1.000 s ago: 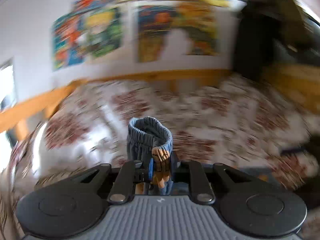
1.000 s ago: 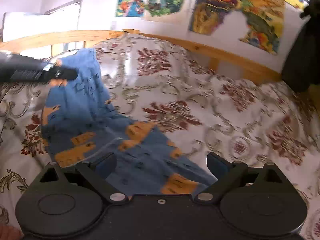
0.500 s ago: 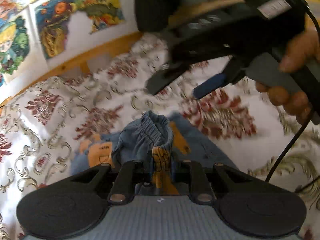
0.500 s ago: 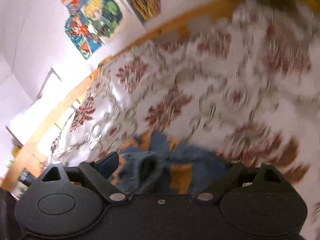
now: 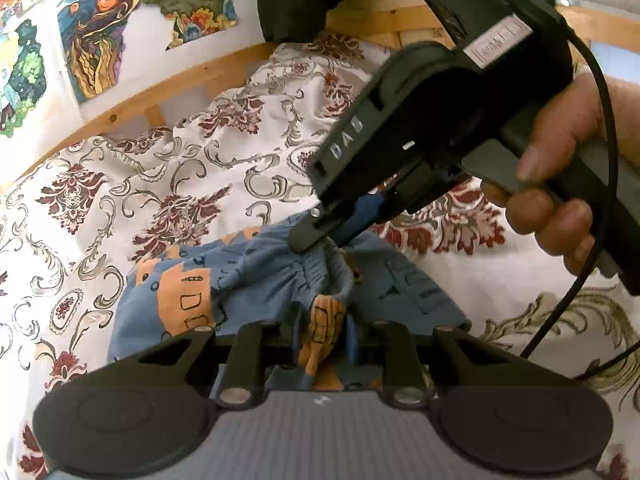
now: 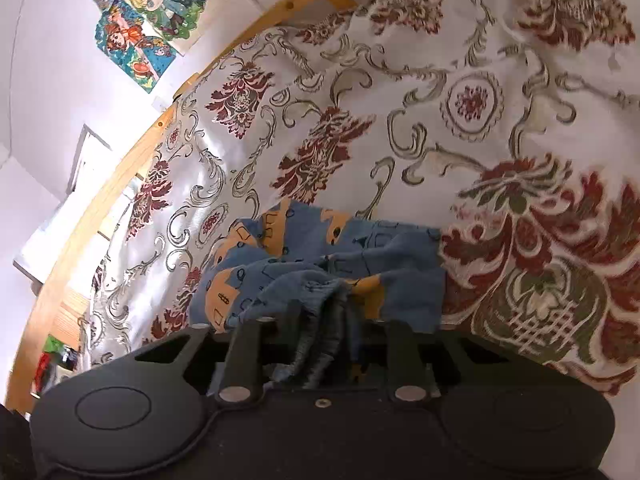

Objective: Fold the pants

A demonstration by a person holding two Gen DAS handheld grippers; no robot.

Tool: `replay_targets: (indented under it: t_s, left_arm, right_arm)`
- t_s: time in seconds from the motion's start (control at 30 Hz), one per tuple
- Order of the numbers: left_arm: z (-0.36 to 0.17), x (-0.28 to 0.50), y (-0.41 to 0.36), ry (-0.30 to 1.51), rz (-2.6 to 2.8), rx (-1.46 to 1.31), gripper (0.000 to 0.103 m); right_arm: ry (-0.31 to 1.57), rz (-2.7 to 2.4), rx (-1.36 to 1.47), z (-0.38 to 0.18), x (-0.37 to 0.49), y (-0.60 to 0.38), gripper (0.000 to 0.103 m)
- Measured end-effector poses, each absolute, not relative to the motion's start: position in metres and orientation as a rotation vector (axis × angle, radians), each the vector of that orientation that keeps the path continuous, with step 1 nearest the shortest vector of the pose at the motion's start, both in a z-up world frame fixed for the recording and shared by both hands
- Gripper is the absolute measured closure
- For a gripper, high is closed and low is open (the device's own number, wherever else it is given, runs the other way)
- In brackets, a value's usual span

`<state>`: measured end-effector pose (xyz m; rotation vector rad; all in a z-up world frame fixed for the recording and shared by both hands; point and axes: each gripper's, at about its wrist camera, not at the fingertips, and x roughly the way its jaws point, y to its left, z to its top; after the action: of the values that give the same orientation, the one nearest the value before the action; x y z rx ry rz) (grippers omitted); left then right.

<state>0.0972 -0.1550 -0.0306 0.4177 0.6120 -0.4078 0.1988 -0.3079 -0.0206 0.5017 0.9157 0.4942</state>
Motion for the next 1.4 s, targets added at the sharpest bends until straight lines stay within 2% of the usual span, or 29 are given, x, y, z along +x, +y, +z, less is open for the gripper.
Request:
replay_targets:
  t_s: [0.3,0.63,0.77,0.83,0.9,0.97,1.0,1.03,1.07,1.1,1.27,1.4]
  left_arm:
    - [-0.011,0.092,-0.174,0.546,-0.458,0.418,0.079]
    - [-0.029,0.099,-0.187,0.614,-0.532,0.391,0.079]
    - [-0.041,0.101,-0.184,0.637,-0.579,0.369,0.074]
    - [-0.041,0.101,-0.180,0.645,-0.597,0.335,0.068]
    - [-0.036,0.102,-0.174,0.664,-0.612,0.282,0.057]
    - [-0.028,0.101,-0.167,0.667,-0.611,0.246,0.054]
    - [-0.023,0.100,-0.164,0.666,-0.599,0.229,0.047]
    - [-0.018,0.099,-0.160,0.669,-0.585,0.210,0.041]
    - [-0.013,0.099,-0.154,0.678,-0.570,0.185,0.028]
    - [-0.008,0.099,-0.149,0.691,-0.548,0.156,0.021]
    - [0.012,0.098,-0.124,0.740,-0.392,0.068,0.009]
    - [0.024,0.098,-0.108,0.768,-0.274,0.042,0.005]
  right_arm:
    - [0.812,0.466,0.369,0.014,0.186,-0.318,0.087]
    - [0.921,0.383,0.240,-0.005,0.193,-0.319,0.088]
    - [0.947,0.367,0.169,-0.012,0.192,-0.314,0.088]
    - [0.956,0.362,0.152,-0.014,0.193,-0.314,0.080]
    - [0.950,0.337,0.147,-0.013,0.193,-0.318,0.060]
    - [0.936,0.329,0.165,-0.010,0.194,-0.324,0.052]
    - [0.924,0.321,0.172,-0.007,0.194,-0.327,0.044]
    - [0.907,0.310,0.174,-0.003,0.192,-0.329,0.032]
    - [0.885,0.297,0.172,0.002,0.190,-0.330,0.025]
    - [0.868,0.288,0.172,0.005,0.189,-0.331,0.015]
    - [0.844,0.250,0.208,0.013,0.187,-0.335,0.005]
    - [0.843,0.209,0.181,0.017,0.179,-0.332,0.001]
